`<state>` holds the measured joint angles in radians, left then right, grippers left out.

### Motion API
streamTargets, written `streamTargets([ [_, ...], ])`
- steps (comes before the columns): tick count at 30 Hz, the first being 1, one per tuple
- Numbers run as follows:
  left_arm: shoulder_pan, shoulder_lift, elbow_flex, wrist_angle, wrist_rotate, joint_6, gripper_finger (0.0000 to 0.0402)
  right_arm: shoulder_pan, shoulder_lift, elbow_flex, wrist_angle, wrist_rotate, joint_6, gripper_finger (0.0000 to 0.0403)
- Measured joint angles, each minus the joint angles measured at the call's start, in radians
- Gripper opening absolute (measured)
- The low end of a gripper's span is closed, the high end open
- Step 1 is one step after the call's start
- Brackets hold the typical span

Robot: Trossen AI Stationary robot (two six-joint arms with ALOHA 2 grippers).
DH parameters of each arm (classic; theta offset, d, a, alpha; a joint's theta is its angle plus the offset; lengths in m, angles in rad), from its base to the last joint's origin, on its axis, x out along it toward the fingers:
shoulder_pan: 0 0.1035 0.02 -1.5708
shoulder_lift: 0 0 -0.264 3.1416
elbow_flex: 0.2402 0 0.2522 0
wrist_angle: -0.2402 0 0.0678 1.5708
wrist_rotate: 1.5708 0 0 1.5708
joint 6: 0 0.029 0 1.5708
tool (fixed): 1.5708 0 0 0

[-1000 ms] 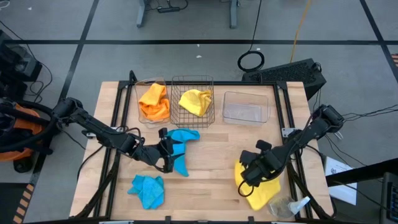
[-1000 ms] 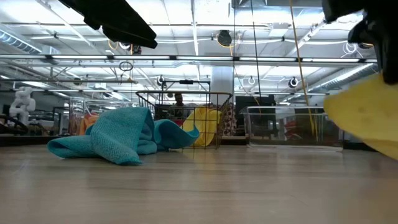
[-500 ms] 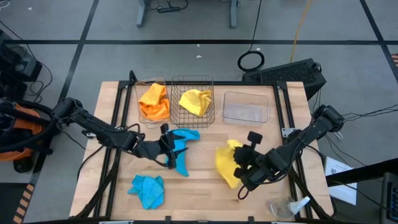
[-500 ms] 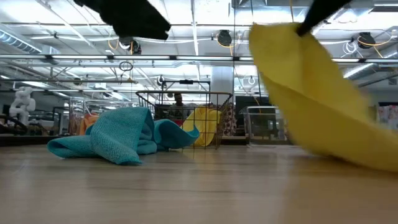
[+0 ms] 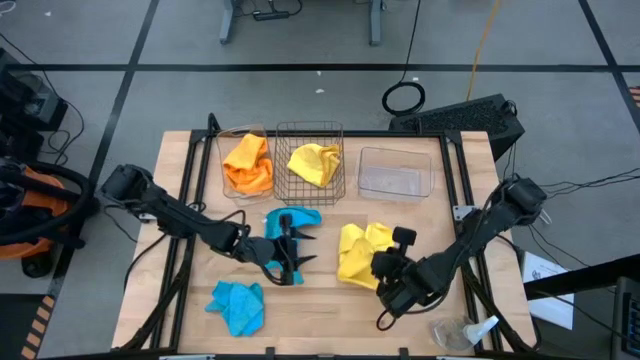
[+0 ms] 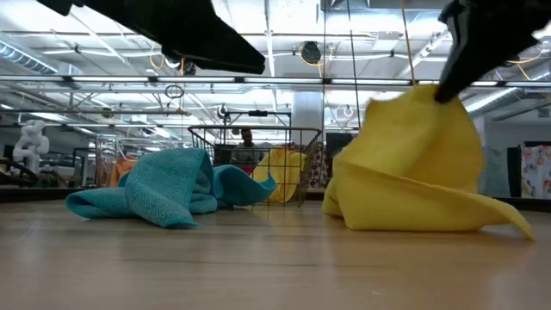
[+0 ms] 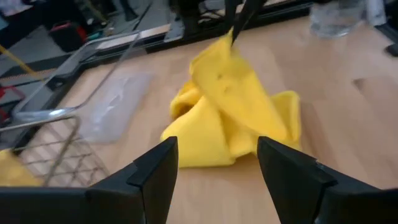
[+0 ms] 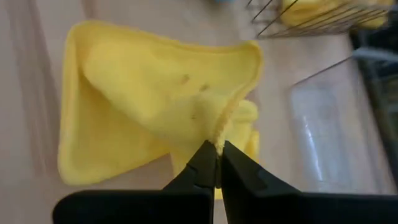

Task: Sort microfiber towel by color & place in baskets
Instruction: Put the yellow microfiber cloth into the wire basket

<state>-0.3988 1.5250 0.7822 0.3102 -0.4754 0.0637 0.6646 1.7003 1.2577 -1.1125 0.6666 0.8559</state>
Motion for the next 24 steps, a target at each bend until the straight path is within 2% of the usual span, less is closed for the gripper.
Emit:
streamTargets([
  [6, 0.005, 0.009, 0.005, 0.027, 0.053, -0.002, 0.0226, 0.019, 0.059, -0.002, 0.06, -0.122, 0.0, 0.004],
  [13, 0.006, 0.019, 0.006, 0.009, 0.057, -0.042, 0.0226, 0.023, 0.058, 0.017, 0.003, -0.426, 0.134, 0.0118],
  [15, 0.006, 0.019, 0.006, 0.001, 0.072, -0.057, 0.0226, 0.026, 0.057, 0.043, -0.02, -0.469, 0.157, 0.0141],
  [18, 0.006, 0.018, 0.006, -0.01, 0.086, -0.059, 0.0226, 0.025, 0.056, 0.083, -0.022, -0.46, 0.163, 0.0173],
  [24, 0.006, 0.018, 0.006, -0.012, 0.086, -0.059, 0.0226, 0.019, 0.055, 0.127, 0.111, -0.268, 0.119, 0.0236],
])
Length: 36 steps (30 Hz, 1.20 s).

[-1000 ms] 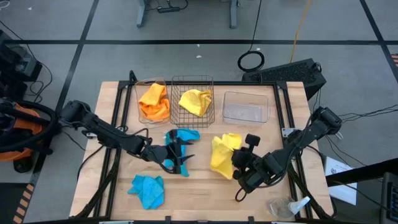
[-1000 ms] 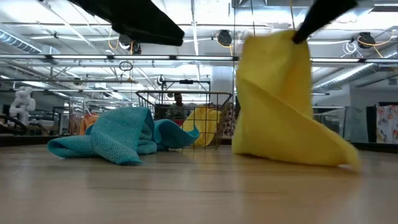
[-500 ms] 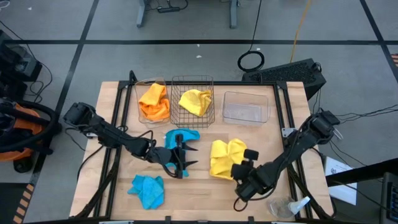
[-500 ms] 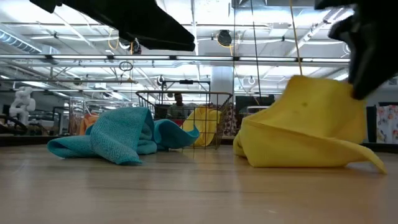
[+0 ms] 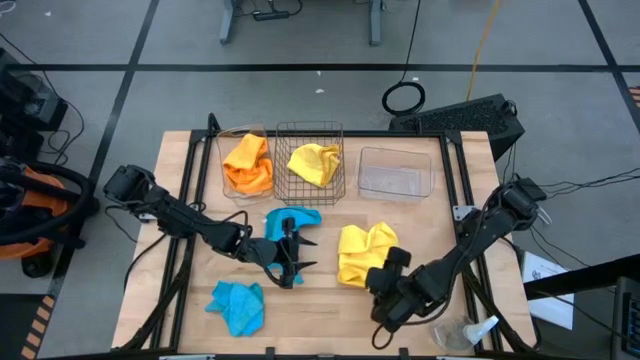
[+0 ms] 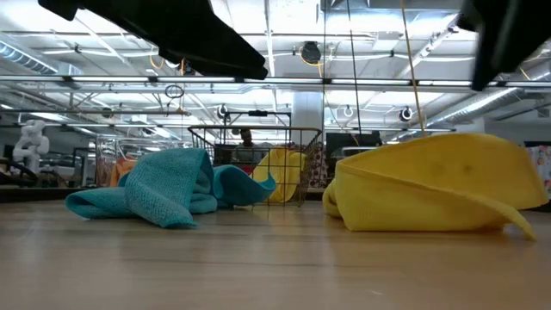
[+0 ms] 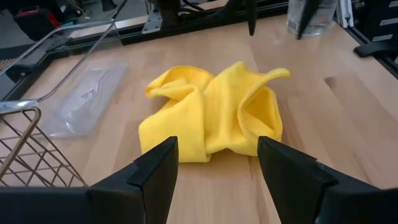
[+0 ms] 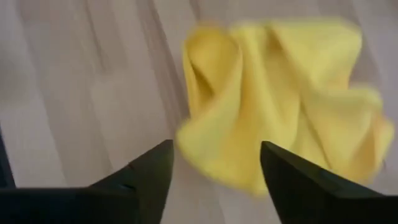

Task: Sort microfiber towel by color & place in baskets
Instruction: Put the yellow microfiber cloth into the wire basket

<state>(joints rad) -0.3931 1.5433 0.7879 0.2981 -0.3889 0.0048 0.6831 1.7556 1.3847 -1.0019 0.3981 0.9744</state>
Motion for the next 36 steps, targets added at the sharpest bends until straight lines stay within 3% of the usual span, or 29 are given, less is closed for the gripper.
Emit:
streamTargets([
  [4, 0.0, 0.0, 0.0, 0.0, 0.0, -0.001, 0.0226, -0.023, 0.031, 0.001, 0.106, 0.074, -0.099, 0.0287],
  [11, 0.0, 0.0, 0.0, 0.0, 0.0, -0.003, 0.0226, -0.05, 0.163, 0.0, 0.153, 0.07, -0.22, 0.0372],
  [15, 0.0, 0.0, 0.0, -0.001, 0.0, -0.002, 0.0226, -0.069, 0.208, 0.0, 0.106, 0.047, -0.196, 0.0386],
  [19, 0.0, 0.0, 0.0, -0.001, 0.0, -0.002, 0.0226, -0.088, 0.259, 0.0, 0.111, 0.039, -0.213, 0.0371],
  [22, 0.0, 0.0, 0.0, -0.001, 0.0, -0.002, 0.0226, -0.1, 0.281, 0.0, 0.114, 0.005, -0.234, 0.0337],
  [25, 0.0, 0.0, 0.0, 0.0, 0.0, -0.003, 0.0226, -0.109, 0.287, 0.001, 0.112, -0.039, -0.241, 0.0273],
  [33, 0.0, 0.0, 0.0, 0.015, 0.009, -0.053, 0.0226, -0.115, 0.273, 0.0, 0.086, -0.119, -0.32, 0.0028],
  [36, 0.0, 0.0, 0.0, 0.032, 0.03, -0.052, 0.0226, -0.115, 0.253, 0.0, 0.065, -0.114, -0.333, 0.0017],
])
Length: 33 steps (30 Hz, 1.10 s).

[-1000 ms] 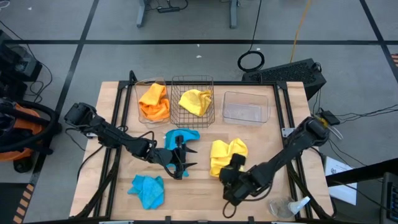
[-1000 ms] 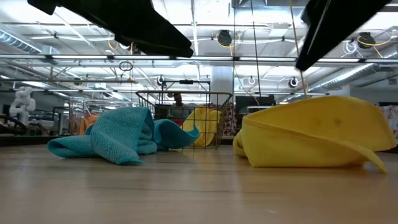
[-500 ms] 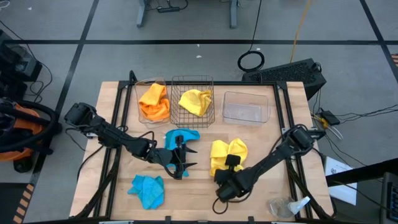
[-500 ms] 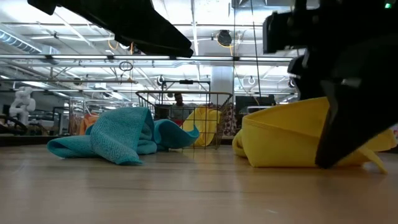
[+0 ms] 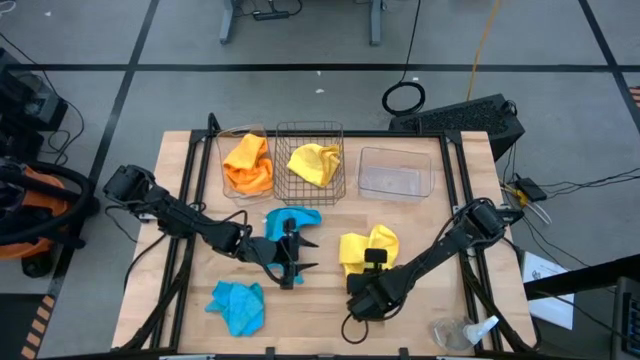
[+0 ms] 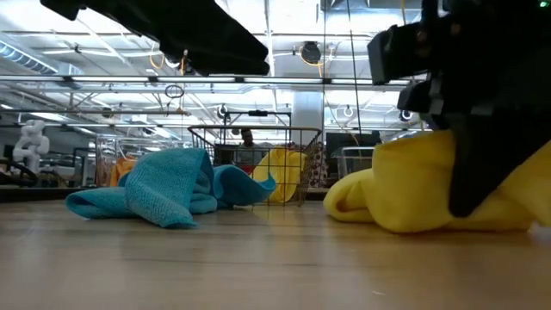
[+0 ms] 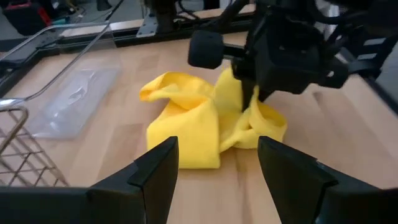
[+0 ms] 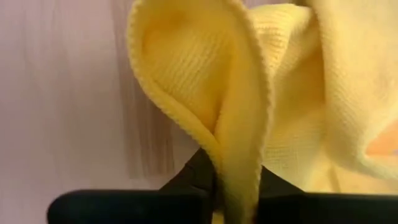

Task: Sort microfiber towel by color & place in baskets
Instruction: Put the yellow microfiber cloth into the wire basket

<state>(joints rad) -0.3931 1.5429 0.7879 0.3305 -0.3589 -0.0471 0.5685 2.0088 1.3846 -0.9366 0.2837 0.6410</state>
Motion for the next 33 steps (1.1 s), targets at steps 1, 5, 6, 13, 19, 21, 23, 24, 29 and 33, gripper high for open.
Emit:
streamTargets([
  [1, 0.0, 0.0, 0.0, 0.011, 0.01, 0.0, 0.0226, 0.0, -0.008, 0.0, -0.01, 0.002, -0.002, 0.0019],
  [5, 0.0, 0.019, 0.0, 0.081, 0.019, 0.005, 0.0226, 0.0, -0.069, 0.0, -0.057, 0.032, -0.003, 0.001],
  [6, 0.0, 0.03, 0.0, 0.101, 0.02, 0.008, 0.0226, 0.0, -0.087, 0.0, -0.06, 0.048, -0.003, 0.0006],
  [13, 0.0, 0.129, 0.0, 0.291, 0.024, 0.093, 0.0226, 0.0, -0.259, 0.0, -0.026, 0.214, -0.05, 0.0007],
  [19, -0.001, 0.15, 0.0, 0.388, 0.039, 0.109, 0.0226, 0.0, -0.376, 0.0, 0.035, 0.333, -0.144, 0.0003],
  [21, -0.001, 0.15, 0.0, 0.413, 0.036, 0.115, 0.0226, 0.0, -0.404, 0.0, 0.062, 0.368, -0.171, 0.0003],
  [23, -0.002, 0.15, 0.0, 0.441, 0.035, 0.115, 0.0226, 0.0, -0.425, 0.0, 0.084, 0.404, -0.191, 0.0003],
  [24, -0.002, 0.15, 0.0, 0.455, 0.034, 0.116, 0.0226, 0.0, -0.434, 0.0, 0.093, 0.42, -0.201, 0.0003],
  [29, -0.002, 0.15, 0.0, 0.498, 0.031, 0.125, 0.0226, -0.011, -0.443, 0.001, 0.141, 0.431, -0.252, 0.0003],
  [33, -0.004, 0.15, 0.0, 0.503, 0.029, 0.167, 0.0226, -0.021, -0.443, 0.001, 0.17, 0.429, -0.291, 0.0002],
])
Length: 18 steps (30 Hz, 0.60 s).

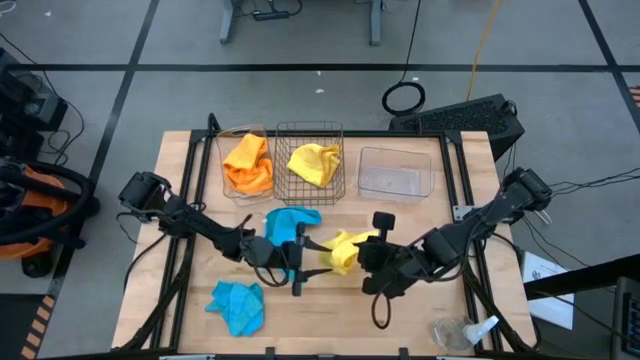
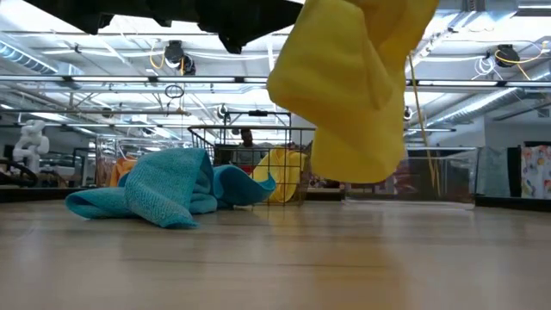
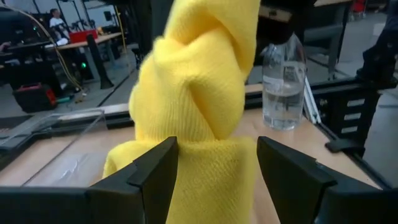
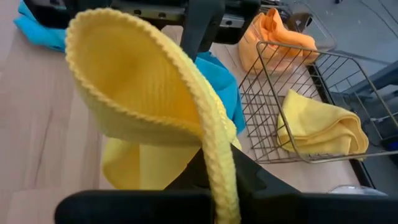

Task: Sort microfiber towel by color & place in baskets
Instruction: Put the yellow microfiber cloth into the wire basket

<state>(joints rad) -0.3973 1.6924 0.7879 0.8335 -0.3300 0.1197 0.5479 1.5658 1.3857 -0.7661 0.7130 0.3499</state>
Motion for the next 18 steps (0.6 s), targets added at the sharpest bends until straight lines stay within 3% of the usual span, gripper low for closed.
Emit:
streamTargets([
  [6, -0.001, 0.0, 0.0, -0.086, 0.002, 0.06, 0.0206, -0.006, -0.007, 0.003, 0.077, 0.052, -0.103, 0.0002],
  [8, -0.002, 0.0, 0.0, -0.134, 0.002, 0.078, 0.0168, -0.005, -0.006, 0.02, 0.09, 0.052, -0.142, 0.0002],
  [13, -0.002, 0.0, 0.0, -0.136, -0.033, 0.084, 0.0024, -0.005, -0.007, 0.064, 0.132, 0.055, -0.203, 0.0002],
  [18, -0.002, 0.0, 0.0, -0.162, -0.039, 0.097, 0.0012, -0.002, -0.006, 0.1, 0.149, 0.098, -0.257, 0.0002],
])
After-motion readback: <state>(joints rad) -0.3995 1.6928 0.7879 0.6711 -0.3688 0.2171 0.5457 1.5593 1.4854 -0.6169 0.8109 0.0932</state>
